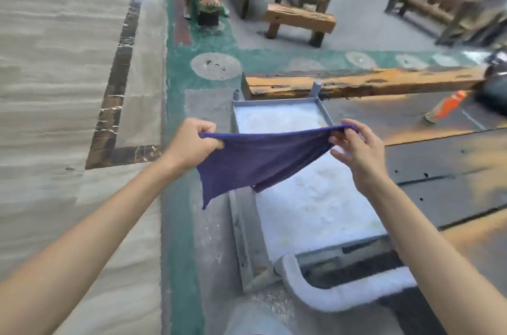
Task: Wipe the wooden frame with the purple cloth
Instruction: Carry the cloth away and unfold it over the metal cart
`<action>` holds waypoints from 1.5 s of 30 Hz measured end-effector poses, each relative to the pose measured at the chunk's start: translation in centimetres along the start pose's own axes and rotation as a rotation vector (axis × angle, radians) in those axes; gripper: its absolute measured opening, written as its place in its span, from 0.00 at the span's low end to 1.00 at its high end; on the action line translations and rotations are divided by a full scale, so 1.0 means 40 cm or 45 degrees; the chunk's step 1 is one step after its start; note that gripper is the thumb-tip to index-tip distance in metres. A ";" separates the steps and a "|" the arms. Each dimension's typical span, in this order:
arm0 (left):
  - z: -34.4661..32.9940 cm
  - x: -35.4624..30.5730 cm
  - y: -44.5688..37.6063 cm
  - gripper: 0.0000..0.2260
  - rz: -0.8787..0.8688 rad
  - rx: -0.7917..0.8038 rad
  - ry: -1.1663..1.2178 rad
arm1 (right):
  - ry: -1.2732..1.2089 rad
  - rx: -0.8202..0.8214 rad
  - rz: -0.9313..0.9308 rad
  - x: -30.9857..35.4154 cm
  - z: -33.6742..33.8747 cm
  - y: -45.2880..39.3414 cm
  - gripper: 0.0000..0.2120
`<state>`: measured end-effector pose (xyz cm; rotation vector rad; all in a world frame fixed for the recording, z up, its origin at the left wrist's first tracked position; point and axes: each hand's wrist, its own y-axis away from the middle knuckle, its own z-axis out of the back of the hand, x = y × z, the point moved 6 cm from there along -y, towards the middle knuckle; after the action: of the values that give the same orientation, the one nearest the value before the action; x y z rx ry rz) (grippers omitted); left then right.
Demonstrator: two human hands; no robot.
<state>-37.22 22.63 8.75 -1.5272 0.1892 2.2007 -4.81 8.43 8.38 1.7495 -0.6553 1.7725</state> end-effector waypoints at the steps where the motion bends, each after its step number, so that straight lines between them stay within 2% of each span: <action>1: -0.038 -0.014 -0.043 0.26 -0.046 0.113 0.015 | 0.010 -0.085 0.019 0.018 0.039 -0.004 0.12; 5: -0.211 -0.051 -0.180 0.26 -0.131 0.541 0.034 | 0.048 -0.357 0.098 0.076 0.204 0.000 0.12; 8: -0.336 -0.100 -0.242 0.14 -0.215 0.859 0.015 | 0.116 -0.603 0.150 0.106 0.311 0.037 0.11; 9: -0.370 -0.118 -0.263 0.11 -0.238 0.926 0.020 | 0.146 -0.667 0.167 0.115 0.339 0.050 0.11; 11: -0.426 -0.147 -0.286 0.10 -0.265 1.041 0.039 | 0.200 -0.800 0.186 0.120 0.392 0.085 0.09; 13: -0.488 -0.196 -0.326 0.10 -0.417 1.177 -0.008 | 0.209 -0.979 0.242 0.129 0.453 0.125 0.05; 15: -0.501 -0.229 -0.356 0.10 -0.446 1.192 0.092 | 0.311 -1.060 0.236 0.131 0.470 0.161 0.03; 18: -0.567 -0.278 -0.399 0.09 -0.416 1.333 0.343 | 0.438 -1.224 0.191 0.105 0.495 0.246 0.03; 21: -0.663 -0.339 -0.434 0.11 -0.536 1.418 0.318 | 0.451 -1.333 0.115 0.086 0.513 0.350 0.06; 23: -0.718 -0.366 -0.445 0.12 -0.660 1.455 0.229 | 0.419 -1.339 0.074 0.076 0.492 0.404 0.05; 26: -0.811 -0.405 -0.454 0.12 -0.826 1.529 0.177 | 0.401 -1.461 0.011 0.061 0.447 0.489 0.04; 28: -0.868 -0.436 -0.452 0.12 -0.917 1.601 0.208 | 0.422 -1.559 -0.006 0.057 0.409 0.527 0.08; 32: -0.927 -0.493 -0.458 0.11 -1.077 1.701 0.272 | 0.480 -1.707 0.002 0.074 0.336 0.546 0.11; 37: -0.959 -0.518 -0.538 0.11 -1.195 1.751 0.342 | 0.389 -1.866 -0.002 0.068 0.292 0.501 0.03; 41: -0.934 -0.514 -0.606 0.10 -1.190 1.688 0.366 | 0.244 -1.872 0.032 0.066 0.239 0.418 0.05; 45: -0.879 -0.506 -0.648 0.09 -1.115 1.724 0.420 | 0.178 -1.859 0.069 0.068 0.190 0.379 0.05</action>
<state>9.88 27.22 17.70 -0.8280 0.7436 0.7146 -9.71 -7.62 11.95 0.5701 -1.4134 0.8587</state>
